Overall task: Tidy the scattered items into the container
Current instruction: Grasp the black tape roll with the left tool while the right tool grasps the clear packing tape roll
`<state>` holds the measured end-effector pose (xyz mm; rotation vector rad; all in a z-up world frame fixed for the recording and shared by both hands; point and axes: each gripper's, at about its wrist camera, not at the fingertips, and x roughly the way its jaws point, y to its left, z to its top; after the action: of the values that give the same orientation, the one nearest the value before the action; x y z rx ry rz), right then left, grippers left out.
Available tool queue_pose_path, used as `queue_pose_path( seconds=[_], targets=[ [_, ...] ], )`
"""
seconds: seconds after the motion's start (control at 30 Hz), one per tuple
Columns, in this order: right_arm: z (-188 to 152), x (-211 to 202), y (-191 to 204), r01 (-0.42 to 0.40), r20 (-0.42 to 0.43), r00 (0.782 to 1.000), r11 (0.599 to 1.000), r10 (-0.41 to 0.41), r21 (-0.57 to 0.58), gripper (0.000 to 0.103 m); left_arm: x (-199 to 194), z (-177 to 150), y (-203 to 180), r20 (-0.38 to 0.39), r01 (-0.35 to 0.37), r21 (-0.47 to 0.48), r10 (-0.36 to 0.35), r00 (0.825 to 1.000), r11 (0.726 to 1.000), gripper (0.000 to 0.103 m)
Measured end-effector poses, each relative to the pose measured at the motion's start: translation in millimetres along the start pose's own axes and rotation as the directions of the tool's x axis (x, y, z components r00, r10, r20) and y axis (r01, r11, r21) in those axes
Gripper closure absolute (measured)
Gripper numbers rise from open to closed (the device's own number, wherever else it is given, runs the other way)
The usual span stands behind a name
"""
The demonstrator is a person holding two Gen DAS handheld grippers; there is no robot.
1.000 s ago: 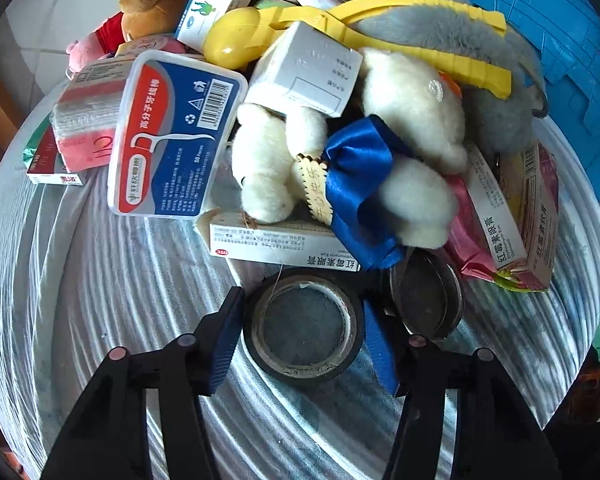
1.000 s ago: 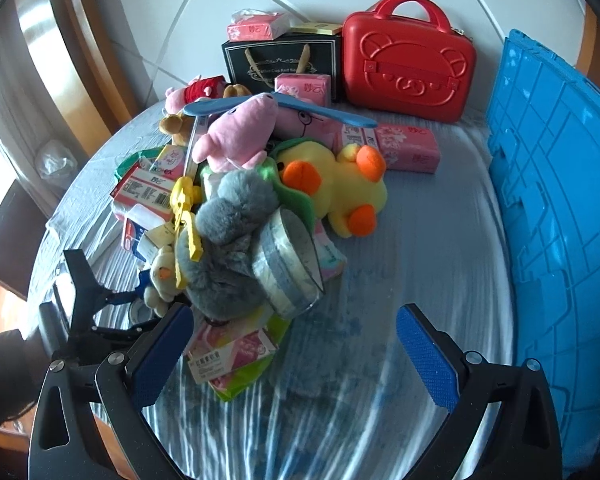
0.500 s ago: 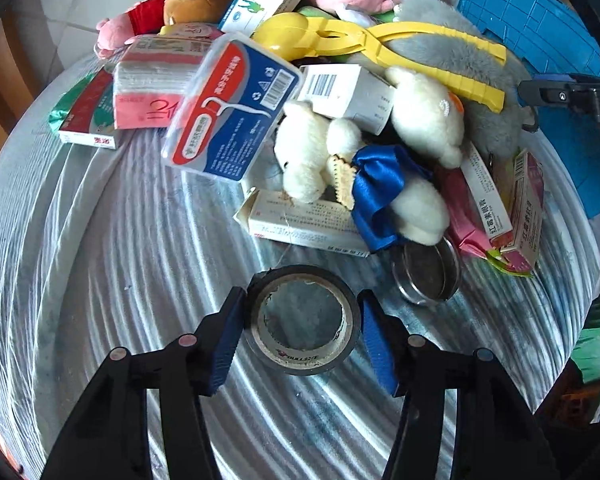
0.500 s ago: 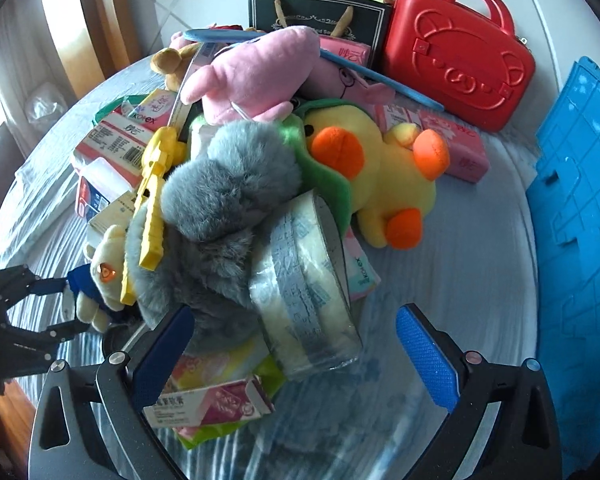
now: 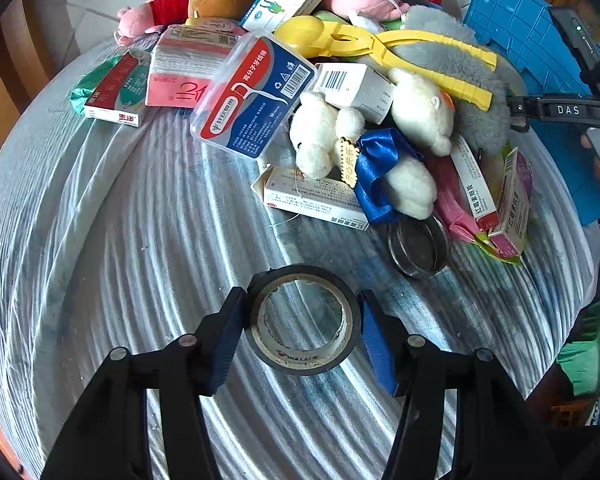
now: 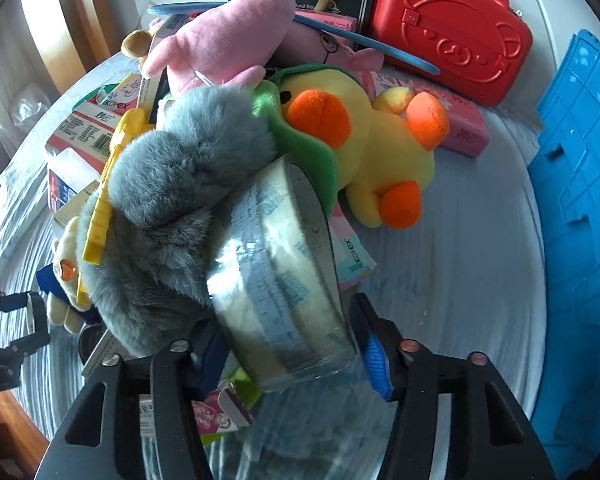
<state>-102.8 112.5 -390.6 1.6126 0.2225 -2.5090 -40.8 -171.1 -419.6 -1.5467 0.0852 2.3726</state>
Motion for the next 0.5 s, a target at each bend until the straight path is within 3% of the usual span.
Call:
queue_pose_path(
  seconds=[0.4,0.5],
  targets=[
    [5,-34,-2,-0.029,0.066,0.997,0.999,0.027,0.028,0.06,-12,8,0,0.027,-0.03,-0.015,0.03,0.999,0.999,0.047],
    [8,-39,-5,-0.036,0.073,0.997,0.998,0.033,0.043,0.06,-28,-2,-17,0.042,-0.035,-0.017,0.036,0.998,0.999,0.047]
  ],
)
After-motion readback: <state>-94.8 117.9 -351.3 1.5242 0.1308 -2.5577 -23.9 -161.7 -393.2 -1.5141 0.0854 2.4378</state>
